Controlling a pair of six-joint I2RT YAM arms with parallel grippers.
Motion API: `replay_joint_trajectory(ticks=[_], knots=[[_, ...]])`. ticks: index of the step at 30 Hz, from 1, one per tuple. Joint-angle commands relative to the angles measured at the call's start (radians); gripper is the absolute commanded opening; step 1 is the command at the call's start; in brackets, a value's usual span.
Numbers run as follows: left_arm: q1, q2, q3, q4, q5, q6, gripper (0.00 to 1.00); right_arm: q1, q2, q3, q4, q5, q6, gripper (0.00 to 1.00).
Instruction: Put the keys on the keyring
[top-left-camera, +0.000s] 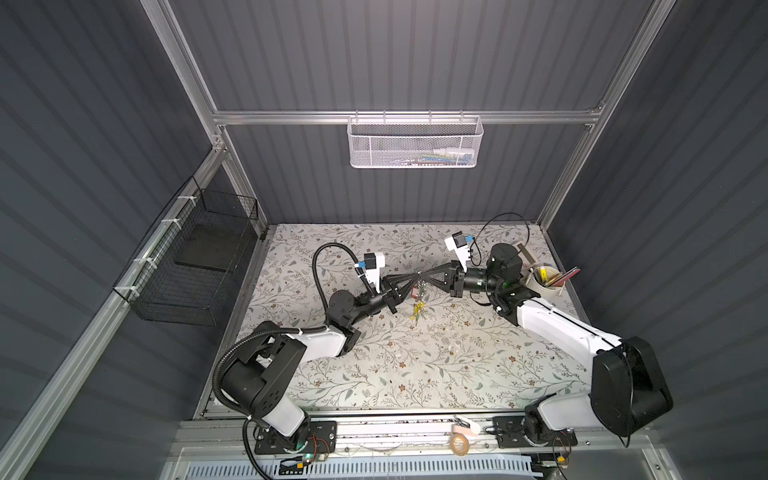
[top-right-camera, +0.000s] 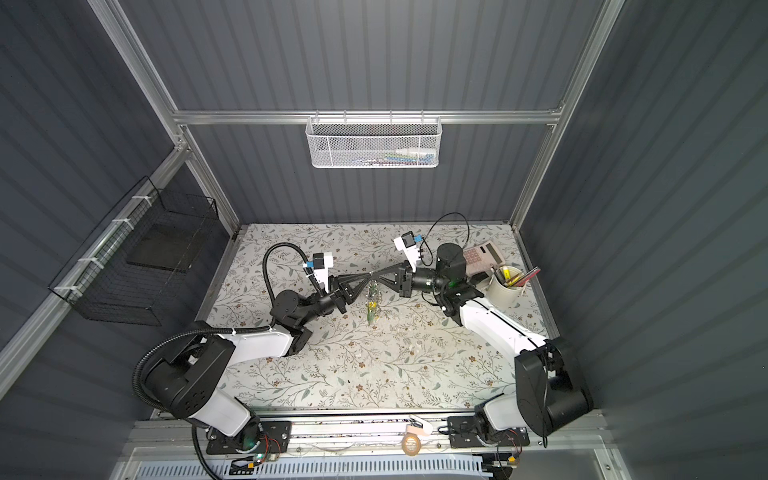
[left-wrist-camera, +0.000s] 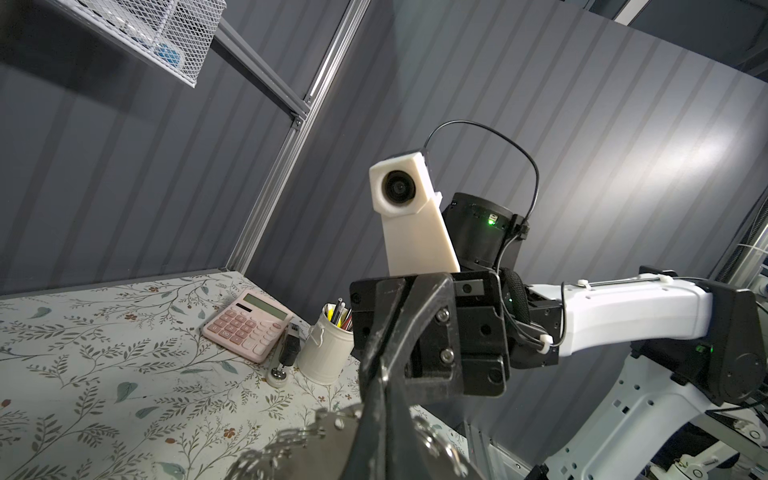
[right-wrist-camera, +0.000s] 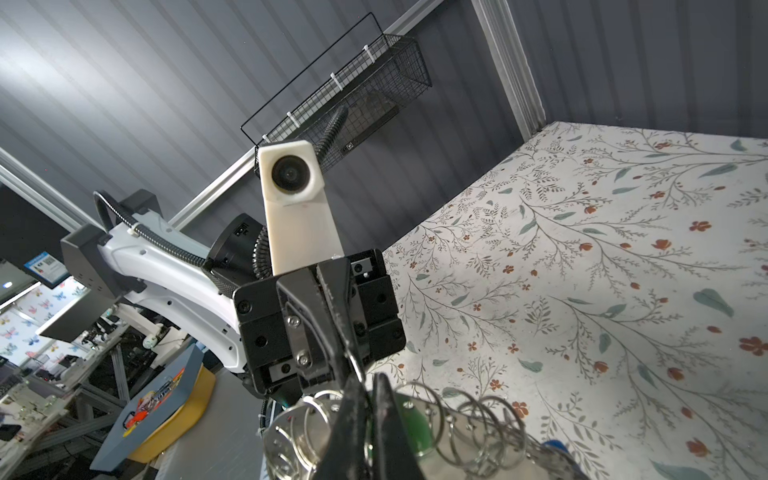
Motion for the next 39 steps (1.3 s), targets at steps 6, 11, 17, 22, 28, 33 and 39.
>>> replay_joint_trajectory(ticks=[6,11,17,22,28,33,39], knots=[[-0.005,-0.023,-0.009,0.086,-0.017,0.011,0.0,0.015,0.008,0.016,-0.006,-0.04,0.001,0.0],[0.011,-0.048,-0.037,0.019,-0.001,0.024,0.0,0.016,-0.006,0.03,-0.075,-0.023,-0.057,0.0],[0.02,-0.134,-0.067,-0.191,-0.003,0.126,0.16,0.022,-0.013,0.046,-0.151,0.012,-0.169,0.0],[0.032,-0.178,-0.076,-0.287,-0.017,0.145,0.33,0.021,0.008,0.062,-0.144,0.022,-0.2,0.0],[0.113,-0.3,-0.078,-0.561,-0.015,0.138,0.65,0.023,0.014,0.086,-0.208,0.036,-0.303,0.0],[0.117,-0.43,0.077,-1.161,-0.105,0.297,0.99,0.024,0.007,0.07,-0.22,0.038,-0.375,0.0],[0.118,-0.485,0.215,-1.495,-0.273,0.499,1.0,0.037,0.008,0.099,-0.351,0.064,-0.519,0.0]])
